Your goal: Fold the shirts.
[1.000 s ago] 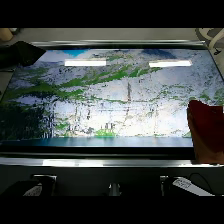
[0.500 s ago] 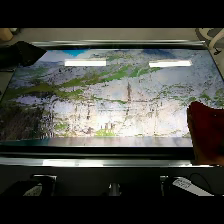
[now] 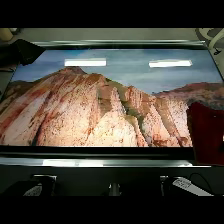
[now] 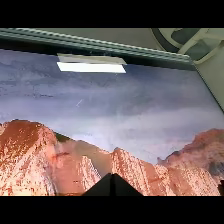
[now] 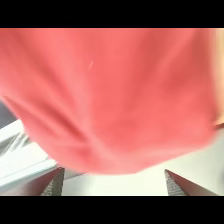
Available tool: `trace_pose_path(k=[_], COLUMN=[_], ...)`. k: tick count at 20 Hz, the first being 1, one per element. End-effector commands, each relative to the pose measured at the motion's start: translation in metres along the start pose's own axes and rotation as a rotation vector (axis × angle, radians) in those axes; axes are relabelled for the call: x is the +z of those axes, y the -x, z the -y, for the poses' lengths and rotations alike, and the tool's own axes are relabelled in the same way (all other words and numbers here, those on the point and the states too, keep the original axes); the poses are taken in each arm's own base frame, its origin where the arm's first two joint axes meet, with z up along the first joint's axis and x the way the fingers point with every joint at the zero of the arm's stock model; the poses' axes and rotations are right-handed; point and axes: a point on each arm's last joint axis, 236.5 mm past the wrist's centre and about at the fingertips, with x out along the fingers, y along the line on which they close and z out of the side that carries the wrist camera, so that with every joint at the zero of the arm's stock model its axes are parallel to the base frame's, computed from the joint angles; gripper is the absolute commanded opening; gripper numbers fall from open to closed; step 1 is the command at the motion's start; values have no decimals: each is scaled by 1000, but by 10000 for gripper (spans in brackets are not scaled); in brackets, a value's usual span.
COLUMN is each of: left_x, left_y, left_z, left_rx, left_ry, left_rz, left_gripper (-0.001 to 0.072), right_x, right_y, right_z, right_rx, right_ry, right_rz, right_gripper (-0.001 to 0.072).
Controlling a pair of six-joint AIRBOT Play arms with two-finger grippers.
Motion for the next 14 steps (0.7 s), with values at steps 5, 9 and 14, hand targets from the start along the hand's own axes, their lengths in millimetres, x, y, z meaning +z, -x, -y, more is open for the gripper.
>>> trace_pose_path(k=[5, 9, 14], left_x=[-7, -59, -165], left_y=[-24, -30, -32], left_z=[-64, -140, -133], left_rx=[358, 702, 584], left_ry=[-228, -322, -172], left_rz=[-154, -464, -823], left_gripper=[25, 39, 621], right_x=[174, 161, 60], right_y=[232, 208, 83], right_z=[-92, -264, -348], right_rx=[-292, -117, 3], right_ry=[557, 790, 1061], right_rz=[814, 769, 146], right_gripper=[696, 683, 684])
